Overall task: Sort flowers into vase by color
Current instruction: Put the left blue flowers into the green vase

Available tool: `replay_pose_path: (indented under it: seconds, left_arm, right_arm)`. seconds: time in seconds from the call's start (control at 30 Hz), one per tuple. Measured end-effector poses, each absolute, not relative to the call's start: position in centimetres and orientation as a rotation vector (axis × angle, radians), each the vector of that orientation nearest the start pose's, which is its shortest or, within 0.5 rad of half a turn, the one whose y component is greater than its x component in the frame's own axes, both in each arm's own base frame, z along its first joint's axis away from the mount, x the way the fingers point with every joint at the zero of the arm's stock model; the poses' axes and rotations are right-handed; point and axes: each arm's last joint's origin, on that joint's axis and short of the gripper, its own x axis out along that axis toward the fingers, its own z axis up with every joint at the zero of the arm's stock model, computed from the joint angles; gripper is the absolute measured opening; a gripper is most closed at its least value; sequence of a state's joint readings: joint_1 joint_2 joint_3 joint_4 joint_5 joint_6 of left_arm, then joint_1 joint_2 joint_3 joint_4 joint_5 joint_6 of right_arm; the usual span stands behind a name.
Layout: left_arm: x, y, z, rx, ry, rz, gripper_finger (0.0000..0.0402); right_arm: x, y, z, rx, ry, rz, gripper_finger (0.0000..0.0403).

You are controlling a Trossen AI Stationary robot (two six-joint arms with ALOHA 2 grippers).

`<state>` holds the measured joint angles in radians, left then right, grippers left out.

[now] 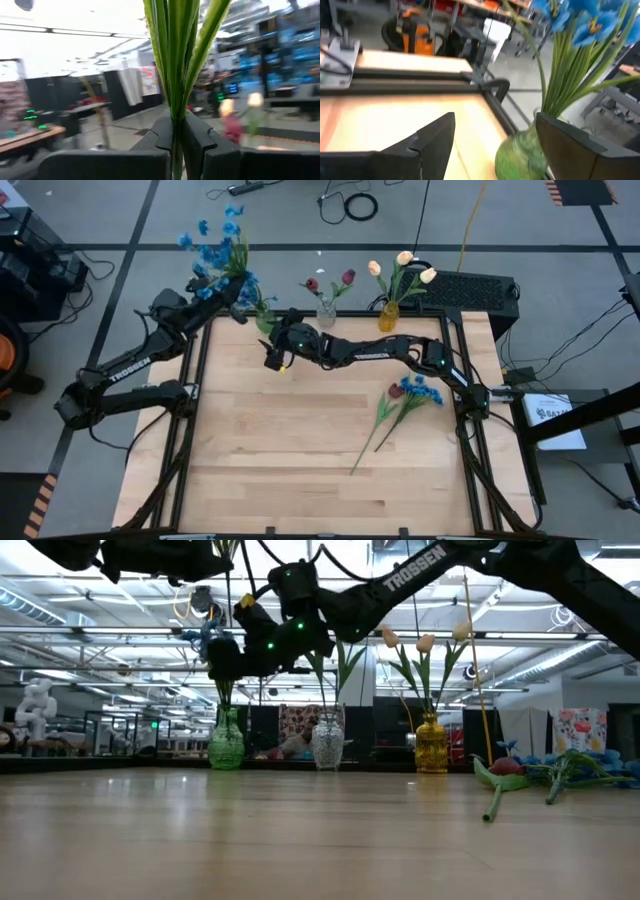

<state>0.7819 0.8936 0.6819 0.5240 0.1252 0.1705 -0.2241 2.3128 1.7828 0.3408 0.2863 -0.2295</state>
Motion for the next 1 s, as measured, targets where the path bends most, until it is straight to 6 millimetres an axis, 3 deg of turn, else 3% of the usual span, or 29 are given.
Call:
replay_pose_path:
  seconds: [0.17,0.33,0.57,0.7,0.83,1.0]
  left_arm:
    - [13.9,12.5,35.0,0.3,-0.232,0.585,0.0019]
    - [13.4,11.3,34.1,0.233,-0.101,0.535,0.0019]
    - [13.7,10.4,31.5,0.142,0.105,0.475,0.0018]
    - [14.0,10.2,28.9,0.141,0.178,0.482,0.0018]
    - [14.1,10.3,27.2,0.206,0.132,0.522,0.0018]
    - [14.2,10.6,25.2,0.314,0.027,0.582,0.0018]
  right_arm:
    - [50.9,-12.4,22.1,-0.251,0.367,-0.465,0.027]
    - [49.6,-12.4,23.1,-0.293,0.504,-0.437,0.027]
    - [47.6,-12.9,26.6,-0.325,0.538,-0.442,0.027]
    - [45.7,-13.1,29.2,-0.332,0.579,-0.446,0.027]
    - [43.1,-12.9,31.5,-0.338,0.669,-0.437,0.027]
    - [40.7,-12.6,32.8,-0.302,0.775,-0.422,0.027]
